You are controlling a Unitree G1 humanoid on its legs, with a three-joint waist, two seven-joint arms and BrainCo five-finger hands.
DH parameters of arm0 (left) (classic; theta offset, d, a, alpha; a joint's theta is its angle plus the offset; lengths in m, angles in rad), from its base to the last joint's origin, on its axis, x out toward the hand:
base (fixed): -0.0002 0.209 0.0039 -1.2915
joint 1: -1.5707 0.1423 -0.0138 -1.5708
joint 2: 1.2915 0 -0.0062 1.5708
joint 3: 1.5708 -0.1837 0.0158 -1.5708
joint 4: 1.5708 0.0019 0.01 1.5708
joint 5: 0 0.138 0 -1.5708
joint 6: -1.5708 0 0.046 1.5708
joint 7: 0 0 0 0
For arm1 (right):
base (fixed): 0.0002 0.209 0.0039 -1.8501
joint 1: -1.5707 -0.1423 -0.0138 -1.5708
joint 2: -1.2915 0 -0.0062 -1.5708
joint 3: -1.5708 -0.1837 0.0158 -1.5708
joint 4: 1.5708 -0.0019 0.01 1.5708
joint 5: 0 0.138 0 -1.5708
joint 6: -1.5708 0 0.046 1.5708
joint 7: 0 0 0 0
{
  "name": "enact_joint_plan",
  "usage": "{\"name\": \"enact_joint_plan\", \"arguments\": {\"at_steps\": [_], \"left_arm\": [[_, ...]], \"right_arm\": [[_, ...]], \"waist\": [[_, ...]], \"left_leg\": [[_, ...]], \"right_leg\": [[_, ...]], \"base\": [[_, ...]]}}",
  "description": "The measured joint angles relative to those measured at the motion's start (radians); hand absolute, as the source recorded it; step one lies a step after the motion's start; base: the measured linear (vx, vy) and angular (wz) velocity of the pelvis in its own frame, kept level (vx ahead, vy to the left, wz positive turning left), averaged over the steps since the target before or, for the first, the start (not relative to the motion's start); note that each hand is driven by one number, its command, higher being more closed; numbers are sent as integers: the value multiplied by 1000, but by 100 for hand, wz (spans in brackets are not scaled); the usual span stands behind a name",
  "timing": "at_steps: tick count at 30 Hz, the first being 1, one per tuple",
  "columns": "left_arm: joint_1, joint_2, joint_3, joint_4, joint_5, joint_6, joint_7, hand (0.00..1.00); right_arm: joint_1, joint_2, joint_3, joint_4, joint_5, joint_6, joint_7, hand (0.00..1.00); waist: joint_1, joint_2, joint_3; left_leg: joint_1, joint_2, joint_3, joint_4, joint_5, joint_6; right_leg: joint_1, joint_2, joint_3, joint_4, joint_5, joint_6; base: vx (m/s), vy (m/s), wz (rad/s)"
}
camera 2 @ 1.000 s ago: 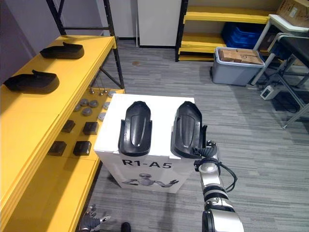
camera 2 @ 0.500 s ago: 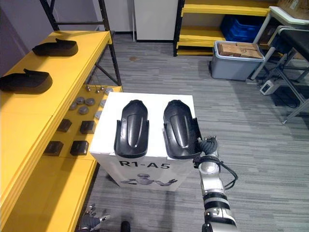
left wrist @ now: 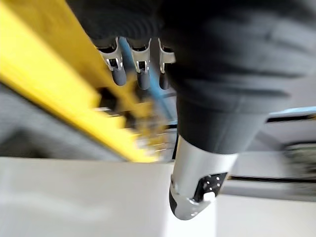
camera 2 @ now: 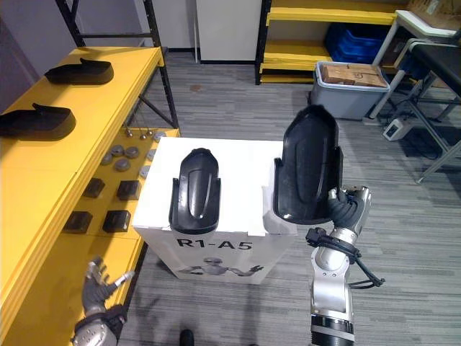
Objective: Walk over and take plastic housings, then place them on the shelf
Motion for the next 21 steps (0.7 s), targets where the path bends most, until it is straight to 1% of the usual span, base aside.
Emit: {"name": "enact_joint_plan", "arguments": {"at_steps": [2, 3, 5, 7, 8, 10, 11, 12, 13, 16, 19, 21], "left_arm": [[-7, -4, -7, -67, -14, -16, 5, 0], [-14, -3, -32, -122, -15, -22, 7, 0], [-15, -2, -64, -164, -16, -30, 9, 0], [-29, 4, -144, -204, -26, -47, 6, 0], [-33, 6, -165, -213, -34, -48, 3, 0], [-65, 24, -270, -235, -72, -52, -6, 0], [-66, 25, -274, -235, -73, -52, -6, 0], [-102, 44, -355, -235, -104, -52, -22, 0], [-133, 51, -397, -234, -122, -52, -32, 0], [-208, 59, -479, -217, -160, -52, -48, 0], [-254, 69, -524, -173, -213, -48, -57, 0], [-276, 73, -541, -136, -260, -45, -55, 0]], "right_arm": [[1, 4, 29, -15, -9, -11, 0, 100], [5, 10, 51, -35, -15, -17, 0, 100], [7, 20, 75, -50, -24, -23, 1, 100], [7, 21, 122, -67, -25, -37, 7, 100], [7, 20, 135, -74, -25, -41, 8, 100], [7, 20, 200, -104, -26, -59, 17, 100], [7, 20, 202, -105, -26, -59, 17, 100], [4, 20, 257, -121, -30, -66, 22, 100], [-1, 20, 293, -121, -30, -76, 29, 100], [-29, 20, 385, -121, -45, -85, 42, 100], [-64, 21, 454, -121, -53, -87, 53, 100], [-88, 24, 491, -123, -69, -97, 54, 100]], "waist": [[0, -1, -1], [0, 0, -1], [0, -1, -3], [0, 0, -14], [0, 0, -16], [-1, 1, -26], [-1, 1, -26], [-2, 0, -38], [-2, 0, -46], [-3, 0, -48], [-4, 0, -48], [-5, 0, -49]], "left_leg": [[3, 0, 0, 0, 0, 0], [5, 0, -1, 0, 0, 0], [12, 0, -1, 0, 0, 0], [12, 0, -1, 0, 0, 0], [12, 0, -1, 0, 0, 0], [12, 0, 0, 0, 0, 0], [12, 0, 0, 0, 0, 0], [12, 0, 1, 0, 0, 1], [13, 0, 1, 0, 1, 1], [16, 0, 2, 0, 2, 3], [22, 1, 9, 0, 3, 3], [27, 1, 15, 0, 3, 3]], "right_leg": [[3, 0, -1, 0, 0, 0], [6, 0, -1, 0, 0, 0], [12, 0, -1, 0, 0, 0], [11, -1, -2, 1, -1, 1], [11, -1, -1, 1, -1, 1], [10, 0, 0, 3, -1, 1], [10, 0, 0, 3, -1, 1], [9, 0, 0, 4, -1, 1], [8, 0, 2, 4, -1, 1], [9, 1, 4, 8, -1, 1], [9, 1, 17, 11, 0, 1], [9, 1, 21, 14, 0, 1]], "base": [[0, 0, 0], [0, 0, 0], [0, 0, 0], [-32, 3, 0], [-35, 2, -1], [-32, 2, -1], [0, 0, 0], [0, 0, 0], [0, 0, 0], [0, 0, 0], [-17, 5, -7], [-28, 9, -8]]}}
